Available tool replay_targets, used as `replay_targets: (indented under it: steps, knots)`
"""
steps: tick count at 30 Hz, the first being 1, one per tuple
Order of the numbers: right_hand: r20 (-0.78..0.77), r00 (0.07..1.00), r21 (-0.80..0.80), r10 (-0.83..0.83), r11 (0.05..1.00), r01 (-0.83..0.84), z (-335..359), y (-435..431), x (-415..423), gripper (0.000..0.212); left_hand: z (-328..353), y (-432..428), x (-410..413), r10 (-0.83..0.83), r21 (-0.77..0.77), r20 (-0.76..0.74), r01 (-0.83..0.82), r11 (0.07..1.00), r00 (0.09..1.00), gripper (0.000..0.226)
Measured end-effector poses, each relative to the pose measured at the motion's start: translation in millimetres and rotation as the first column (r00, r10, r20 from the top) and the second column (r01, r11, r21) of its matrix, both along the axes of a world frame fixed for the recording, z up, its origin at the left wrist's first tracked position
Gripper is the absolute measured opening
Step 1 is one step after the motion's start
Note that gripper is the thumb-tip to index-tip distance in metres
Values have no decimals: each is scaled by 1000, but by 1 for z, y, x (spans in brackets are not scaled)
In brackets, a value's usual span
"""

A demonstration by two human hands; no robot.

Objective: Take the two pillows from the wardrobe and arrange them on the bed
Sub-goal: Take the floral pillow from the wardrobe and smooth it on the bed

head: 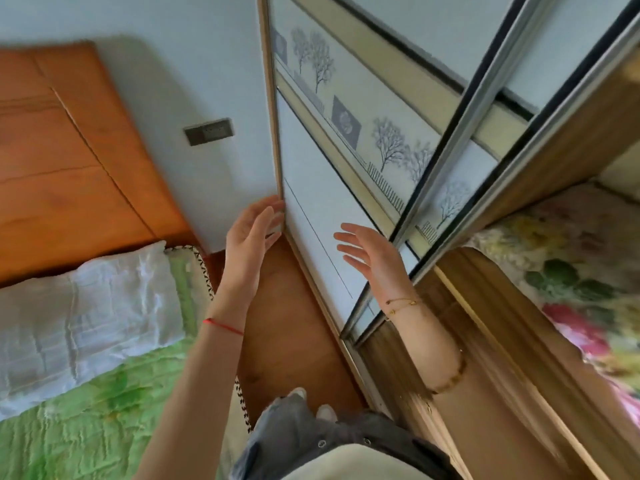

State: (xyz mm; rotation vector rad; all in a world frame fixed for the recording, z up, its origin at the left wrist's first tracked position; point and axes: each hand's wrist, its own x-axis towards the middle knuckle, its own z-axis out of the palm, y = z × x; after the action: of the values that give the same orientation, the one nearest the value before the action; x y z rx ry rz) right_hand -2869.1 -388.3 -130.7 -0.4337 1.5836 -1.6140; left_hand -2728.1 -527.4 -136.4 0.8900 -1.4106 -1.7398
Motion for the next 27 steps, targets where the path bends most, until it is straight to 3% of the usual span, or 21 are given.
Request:
replay_targets:
  steps: [6,11,18,27]
  knots:
    - [3,974,-23,-228,973,228,-3,26,5,32,-6,5,-28,-221,34,-3,221,975,975,29]
    - [4,916,-42,-401,915,400,-10,43,17,31,-6,11,-38,-428,-1,17,428,904,903,33]
    - [41,742,-48,-669,740,670,-23,84,40,27,-6,40,-66,-679,47,28,678,734,734,28]
    - [139,492,-3,-860,496,868,-31,158,24,26,-20,123,-127,-857,194,22,838,509,515,28]
